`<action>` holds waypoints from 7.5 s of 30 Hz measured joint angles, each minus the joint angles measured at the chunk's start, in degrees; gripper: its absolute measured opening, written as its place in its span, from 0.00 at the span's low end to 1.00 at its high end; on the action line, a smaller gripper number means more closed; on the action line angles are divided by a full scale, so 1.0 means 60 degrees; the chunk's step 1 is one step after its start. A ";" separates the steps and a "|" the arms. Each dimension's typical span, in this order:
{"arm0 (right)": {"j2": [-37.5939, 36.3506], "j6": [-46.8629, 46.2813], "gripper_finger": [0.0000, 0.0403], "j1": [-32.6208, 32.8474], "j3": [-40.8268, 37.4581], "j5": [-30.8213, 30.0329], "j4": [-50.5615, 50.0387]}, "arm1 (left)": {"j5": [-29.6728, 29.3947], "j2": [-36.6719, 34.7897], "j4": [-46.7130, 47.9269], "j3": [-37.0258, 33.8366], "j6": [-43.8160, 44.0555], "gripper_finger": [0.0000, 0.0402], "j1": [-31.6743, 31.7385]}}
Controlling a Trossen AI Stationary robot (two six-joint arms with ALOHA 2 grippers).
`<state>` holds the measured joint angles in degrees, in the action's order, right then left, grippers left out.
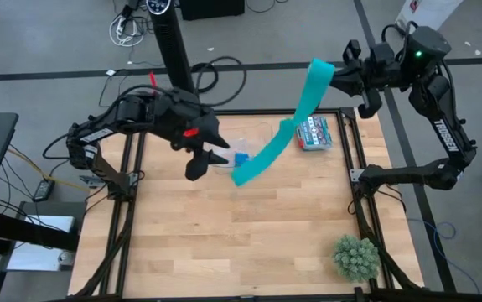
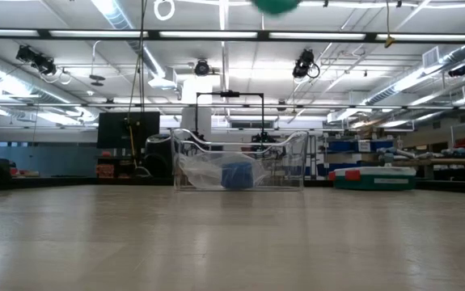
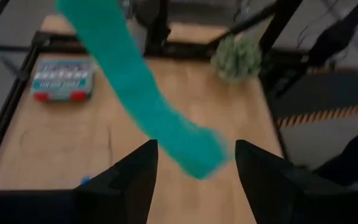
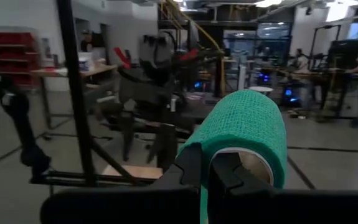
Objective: Roll bandage
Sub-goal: Roll the sky blue bandage
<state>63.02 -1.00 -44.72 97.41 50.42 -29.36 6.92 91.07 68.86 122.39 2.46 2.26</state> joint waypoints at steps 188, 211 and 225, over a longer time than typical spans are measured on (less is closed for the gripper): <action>0.2288 -0.5282 0.00 0.5346 0.0000 -0.0539 0.0455 | -0.2944 0.0994 -0.9493 0.0127 -0.4439 0.48 -0.0211; 0.2234 -0.7171 0.00 0.4764 -0.0994 0.1905 -0.0541 | -0.4635 0.0812 -0.7141 0.0142 -0.6172 0.48 -0.1883; 0.2241 -0.7544 0.00 0.3074 -0.3114 0.1643 0.1611 | -0.5005 0.1022 -0.5451 0.0142 -0.6113 0.48 -0.2798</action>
<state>76.47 -46.26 -26.28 78.72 60.28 -19.70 -23.11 97.20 36.16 123.24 -34.22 -14.53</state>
